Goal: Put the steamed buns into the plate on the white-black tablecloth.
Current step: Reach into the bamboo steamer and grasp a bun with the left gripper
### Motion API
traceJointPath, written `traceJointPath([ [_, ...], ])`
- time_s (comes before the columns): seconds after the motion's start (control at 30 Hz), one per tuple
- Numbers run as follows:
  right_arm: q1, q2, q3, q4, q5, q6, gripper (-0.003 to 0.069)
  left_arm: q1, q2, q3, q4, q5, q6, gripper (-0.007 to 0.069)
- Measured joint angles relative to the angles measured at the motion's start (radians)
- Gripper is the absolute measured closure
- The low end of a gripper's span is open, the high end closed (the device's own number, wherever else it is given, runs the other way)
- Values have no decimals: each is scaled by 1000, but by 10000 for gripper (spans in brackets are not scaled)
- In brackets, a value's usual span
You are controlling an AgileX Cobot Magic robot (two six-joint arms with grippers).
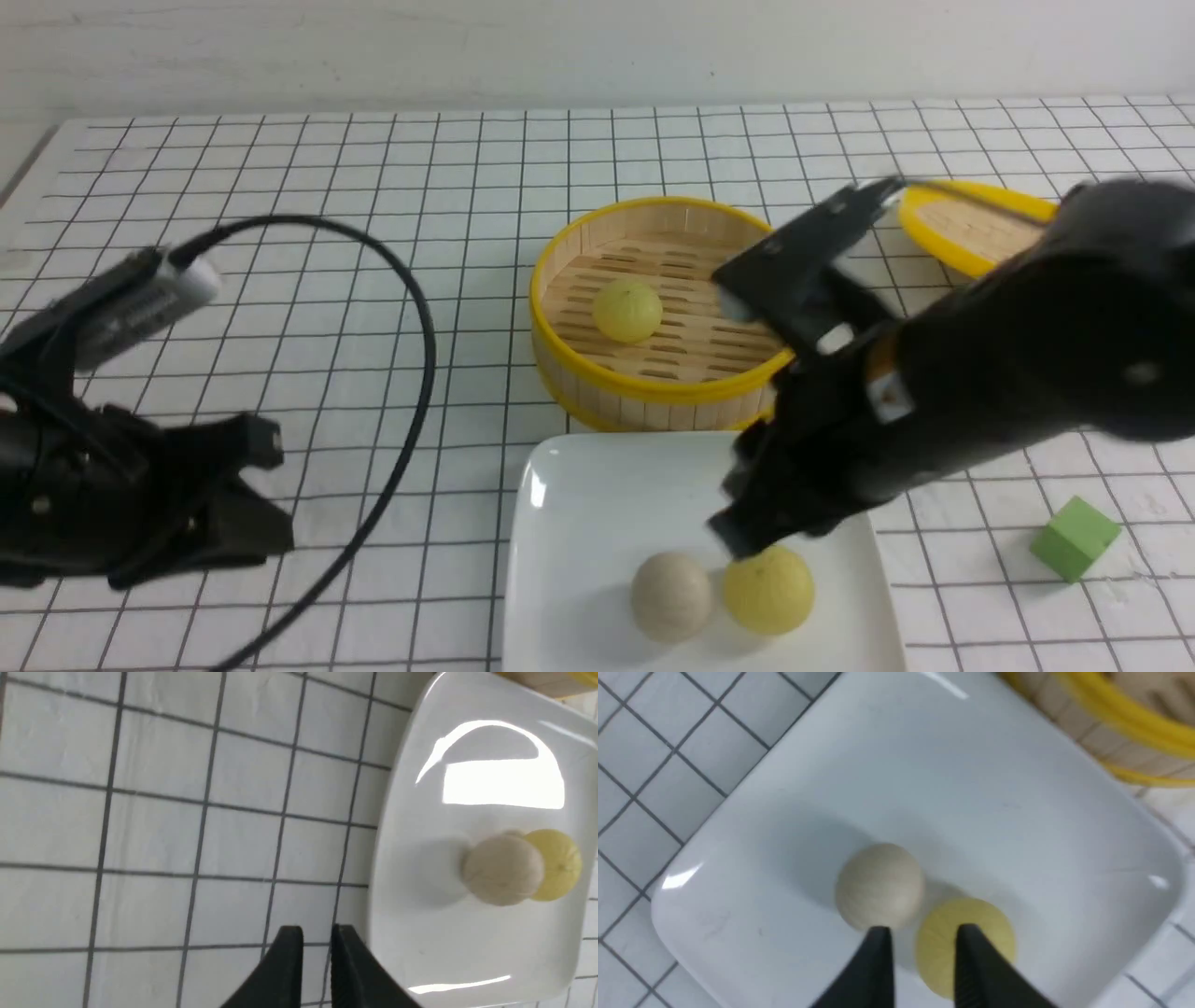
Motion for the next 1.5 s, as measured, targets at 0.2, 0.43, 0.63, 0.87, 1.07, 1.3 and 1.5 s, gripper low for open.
traceJointPath([
  [0.2, -106, -217, 52, -18, 156, -7, 673, -23, 138, -169, -24, 53, 21, 433],
  [0.43, -229, -366, 221, -18, 239, -7, 673, -314, 396, -472, 64, 62, -9, 380],
  [0.63, -261, -383, 310, -18, 230, -7, 673, -454, 719, -854, 240, 82, -148, 287],
  [0.87, -262, -383, 319, -11, 170, -7, 673, -507, 1097, -1346, 332, 220, -177, 215],
  [1.07, -262, -383, 321, -11, 127, -8, 673, -509, 1293, -1596, 430, 290, -215, 211],
  [1.3, -262, -383, 323, -10, 118, -19, 673, -509, 1358, -1648, 466, 294, -236, 406],
  [1.5, -262, -383, 323, -8, 113, -22, 671, -509, 1308, -1701, 465, 300, -237, 601],
])
